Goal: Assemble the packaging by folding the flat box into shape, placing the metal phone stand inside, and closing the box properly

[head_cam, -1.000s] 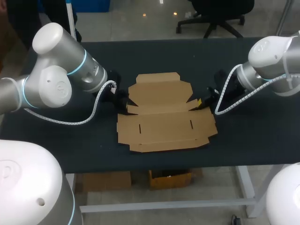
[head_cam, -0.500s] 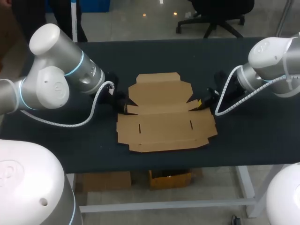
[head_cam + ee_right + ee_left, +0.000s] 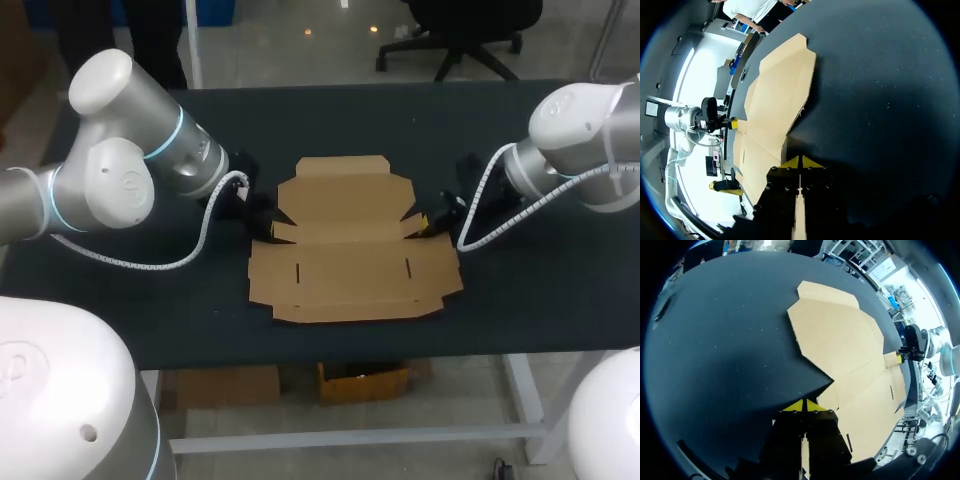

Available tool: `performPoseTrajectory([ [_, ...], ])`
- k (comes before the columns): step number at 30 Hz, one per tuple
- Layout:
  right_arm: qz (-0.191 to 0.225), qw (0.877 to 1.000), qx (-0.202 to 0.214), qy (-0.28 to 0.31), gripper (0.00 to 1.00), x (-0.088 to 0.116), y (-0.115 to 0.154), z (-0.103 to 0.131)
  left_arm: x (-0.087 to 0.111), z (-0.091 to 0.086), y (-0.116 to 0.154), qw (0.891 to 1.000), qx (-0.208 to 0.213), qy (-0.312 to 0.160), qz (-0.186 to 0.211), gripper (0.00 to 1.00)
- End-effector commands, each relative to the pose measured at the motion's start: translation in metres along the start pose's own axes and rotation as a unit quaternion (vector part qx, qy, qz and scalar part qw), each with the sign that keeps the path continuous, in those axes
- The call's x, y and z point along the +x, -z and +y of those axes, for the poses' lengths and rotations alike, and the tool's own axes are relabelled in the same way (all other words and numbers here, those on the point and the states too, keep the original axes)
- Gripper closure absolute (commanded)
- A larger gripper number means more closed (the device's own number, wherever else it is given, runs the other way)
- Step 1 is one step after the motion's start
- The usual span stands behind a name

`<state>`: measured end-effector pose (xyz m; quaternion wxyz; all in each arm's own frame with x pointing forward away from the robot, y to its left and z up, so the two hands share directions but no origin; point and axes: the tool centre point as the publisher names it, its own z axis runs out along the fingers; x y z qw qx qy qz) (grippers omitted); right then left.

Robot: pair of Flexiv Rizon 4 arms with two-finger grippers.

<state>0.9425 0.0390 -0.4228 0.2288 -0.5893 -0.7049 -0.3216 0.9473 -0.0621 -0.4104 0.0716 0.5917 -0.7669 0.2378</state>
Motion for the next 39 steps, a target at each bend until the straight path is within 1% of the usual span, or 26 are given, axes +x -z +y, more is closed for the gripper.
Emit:
performPoseTrajectory([
  [1,0.0,1.0,-0.002,0.001,1.0,0.002,0.003,0.0,0.001,-0.001,-0.002,1.0,-0.002,-0.001,-0.002,1.0],
  [9,-0.002,1.0,-0.001,0.001,1.0,0.002,0.003,0.003,0.003,-0.002,-0.002,1.0,-0.002,-0.002,0.001,1.0],
  [17,-0.003,1.0,0.001,0.002,1.0,0.003,0.003,0.004,0.012,-0.002,0.005,1.0,0.006,-0.017,0.01,1.0],
  [23,-0.004,1.0,0.001,0.004,1.0,0.005,0.003,0.004,0.017,-0.004,0.006,1.0,0.008,-0.024,0.009,1.0],
  [31,-0.008,1.0,-0.002,0.002,1.0,0.01,0.004,0.003,0.02,-0.005,0.002,1.0,0.002,-0.025,0.006,1.0],
  [39,-0.023,1.0,-0.009,-0.004,1.0,0.016,0.006,0.005,0.03,-0.004,0.003,1.0,0.003,-0.03,0.0,1.0],
])
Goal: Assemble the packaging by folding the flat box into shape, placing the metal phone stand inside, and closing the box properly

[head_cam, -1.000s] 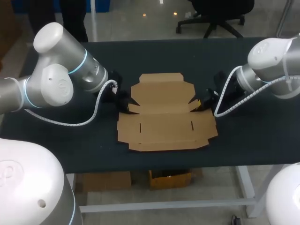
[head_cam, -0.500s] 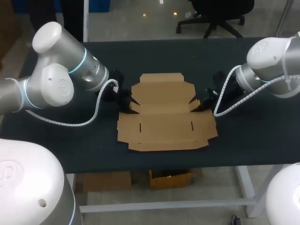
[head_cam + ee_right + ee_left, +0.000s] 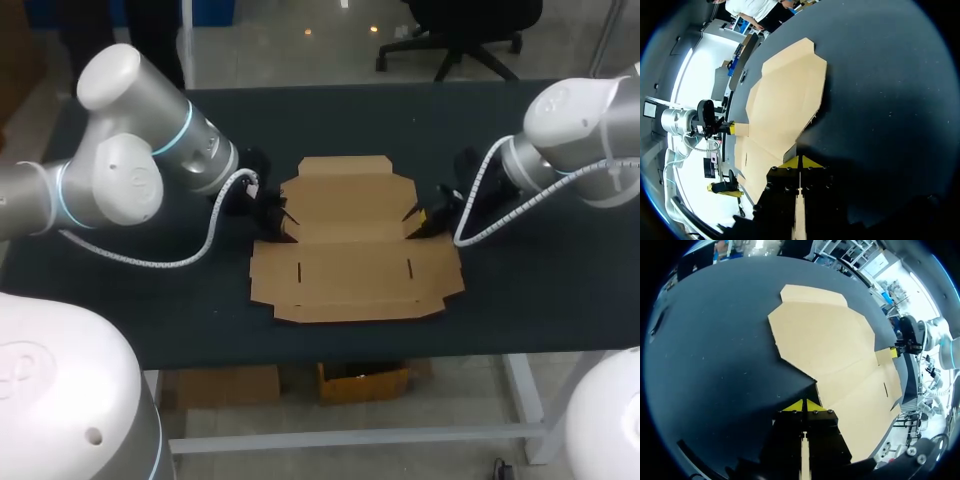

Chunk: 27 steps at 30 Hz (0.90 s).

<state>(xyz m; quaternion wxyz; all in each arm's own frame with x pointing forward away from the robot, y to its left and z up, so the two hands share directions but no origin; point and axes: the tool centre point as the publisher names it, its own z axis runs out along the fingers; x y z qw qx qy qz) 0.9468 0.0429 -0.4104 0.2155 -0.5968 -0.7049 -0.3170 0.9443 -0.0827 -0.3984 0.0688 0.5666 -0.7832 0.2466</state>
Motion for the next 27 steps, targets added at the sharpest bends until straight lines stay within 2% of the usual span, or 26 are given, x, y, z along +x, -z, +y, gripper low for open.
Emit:
performPoseTrajectory([
  [1,-0.011,1.0,-0.003,-0.004,1.0,0.007,0.0,-0.003,0.007,0.0,0.002,1.0,0.001,-0.001,-0.011,1.0],
  [18,-0.042,0.999,-0.011,-0.006,1.0,0.018,-0.001,0.003,0.023,-0.003,0.003,0.999,0.004,-0.014,-0.031,1.0],
  [27,-0.057,0.998,-0.014,-0.019,1.0,0.022,-0.005,0.001,0.028,-0.005,0.0,0.999,-0.001,0.003,-0.048,1.0],
])
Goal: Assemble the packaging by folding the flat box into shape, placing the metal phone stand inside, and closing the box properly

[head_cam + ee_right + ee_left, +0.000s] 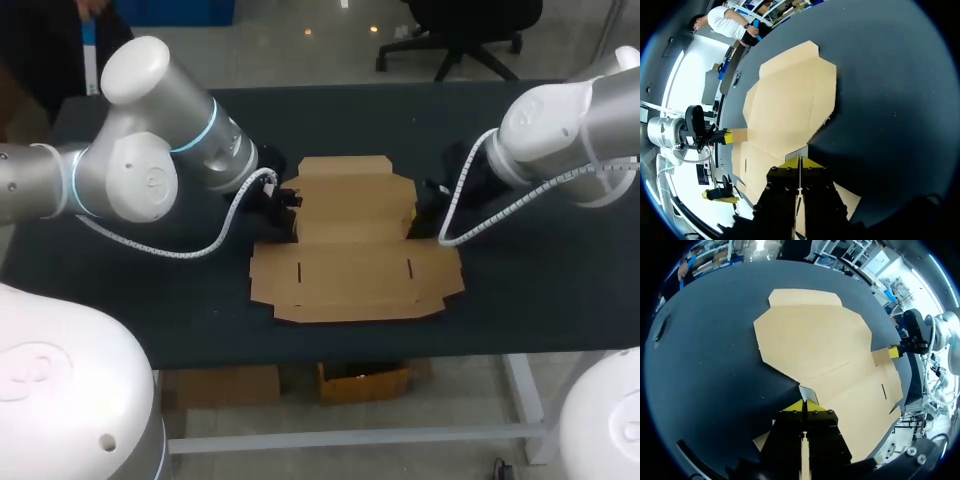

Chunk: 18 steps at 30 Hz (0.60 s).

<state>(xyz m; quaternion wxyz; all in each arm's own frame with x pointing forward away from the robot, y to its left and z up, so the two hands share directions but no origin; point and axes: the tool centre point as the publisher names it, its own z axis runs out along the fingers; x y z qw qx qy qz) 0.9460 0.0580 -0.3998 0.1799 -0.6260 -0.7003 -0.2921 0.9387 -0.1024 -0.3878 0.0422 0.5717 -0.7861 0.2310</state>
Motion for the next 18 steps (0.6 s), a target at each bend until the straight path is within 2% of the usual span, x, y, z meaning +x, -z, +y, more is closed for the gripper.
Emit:
performPoseTrajectory([
  [1,-0.01,1.0,-0.003,-0.003,1.0,0.0047,-0.0019,-0.0015,0.0058,-0.0023,-0.0007,1.0,-0.004,0.006,-0.016,1.0],
  [18,-0.046,0.998,-0.011,-0.028,1.0,0.0099,-0.0078,-0.0028,0.0136,-0.0025,-0.0019,0.999,-0.005,0.016,-0.028,1.0],
])
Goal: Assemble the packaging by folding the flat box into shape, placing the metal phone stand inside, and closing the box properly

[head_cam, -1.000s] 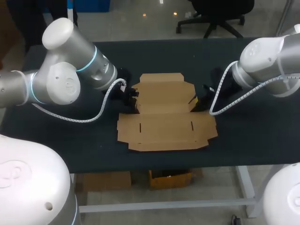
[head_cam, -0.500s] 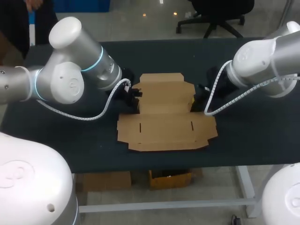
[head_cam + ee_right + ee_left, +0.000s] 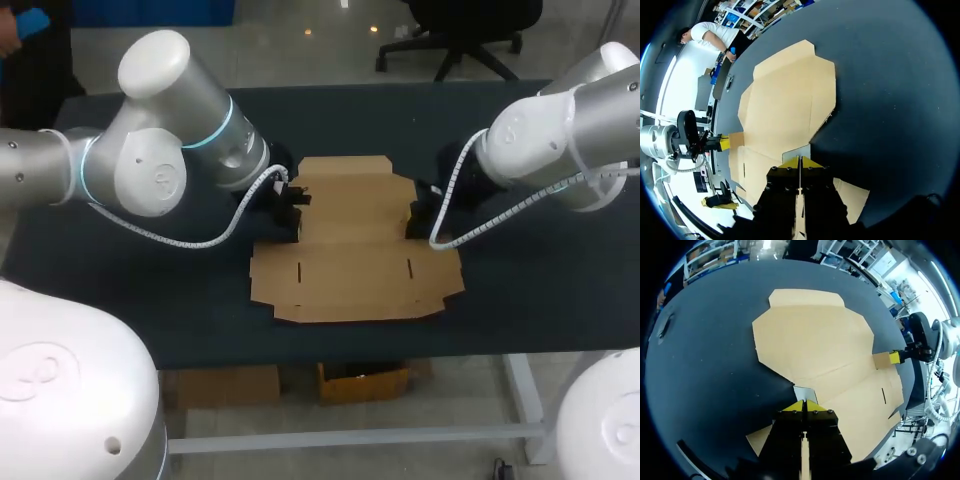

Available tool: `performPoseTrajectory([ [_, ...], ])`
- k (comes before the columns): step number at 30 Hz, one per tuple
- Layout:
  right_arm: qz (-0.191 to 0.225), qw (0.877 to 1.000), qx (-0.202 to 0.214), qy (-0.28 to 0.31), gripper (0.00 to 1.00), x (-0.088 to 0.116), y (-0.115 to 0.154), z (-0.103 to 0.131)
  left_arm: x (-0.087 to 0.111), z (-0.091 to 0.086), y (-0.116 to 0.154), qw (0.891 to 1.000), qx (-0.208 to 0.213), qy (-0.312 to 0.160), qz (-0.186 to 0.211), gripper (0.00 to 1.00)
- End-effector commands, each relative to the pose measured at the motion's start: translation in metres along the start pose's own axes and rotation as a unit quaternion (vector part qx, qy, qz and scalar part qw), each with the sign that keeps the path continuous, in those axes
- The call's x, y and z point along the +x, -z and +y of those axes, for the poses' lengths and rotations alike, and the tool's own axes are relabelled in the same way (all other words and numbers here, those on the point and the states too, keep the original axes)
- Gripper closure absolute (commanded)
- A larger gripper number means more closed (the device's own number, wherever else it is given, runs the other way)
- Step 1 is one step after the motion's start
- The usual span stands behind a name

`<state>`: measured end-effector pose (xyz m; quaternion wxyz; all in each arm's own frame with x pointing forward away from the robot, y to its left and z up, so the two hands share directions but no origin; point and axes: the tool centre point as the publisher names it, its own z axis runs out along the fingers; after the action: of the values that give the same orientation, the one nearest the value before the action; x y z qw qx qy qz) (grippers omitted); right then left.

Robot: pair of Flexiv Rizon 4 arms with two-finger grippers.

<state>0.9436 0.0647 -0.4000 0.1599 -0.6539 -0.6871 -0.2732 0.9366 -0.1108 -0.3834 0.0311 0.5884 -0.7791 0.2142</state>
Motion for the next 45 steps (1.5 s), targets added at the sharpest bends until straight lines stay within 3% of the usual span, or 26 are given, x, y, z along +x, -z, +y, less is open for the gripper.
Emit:
performPoseTrajectory([
  [1,-0.015,1.0,-0.003,-0.003,1.0,0.005,-0.004,-0.001,0.005,-0.001,-0.003,1.0,-0.001,0.001,-0.008,1.0],
  [32,-0.059,0.998,0.008,-0.029,1.0,0.01,-0.024,0.002,0.016,-0.008,-0.028,0.999,-0.006,0.012,-0.029,1.0],
  [45,-0.078,0.996,0.024,-0.045,1.0,0.005,-0.039,0.001,0.009,-0.006,-0.043,0.998,-0.016,0.028,-0.045,1.0],
])
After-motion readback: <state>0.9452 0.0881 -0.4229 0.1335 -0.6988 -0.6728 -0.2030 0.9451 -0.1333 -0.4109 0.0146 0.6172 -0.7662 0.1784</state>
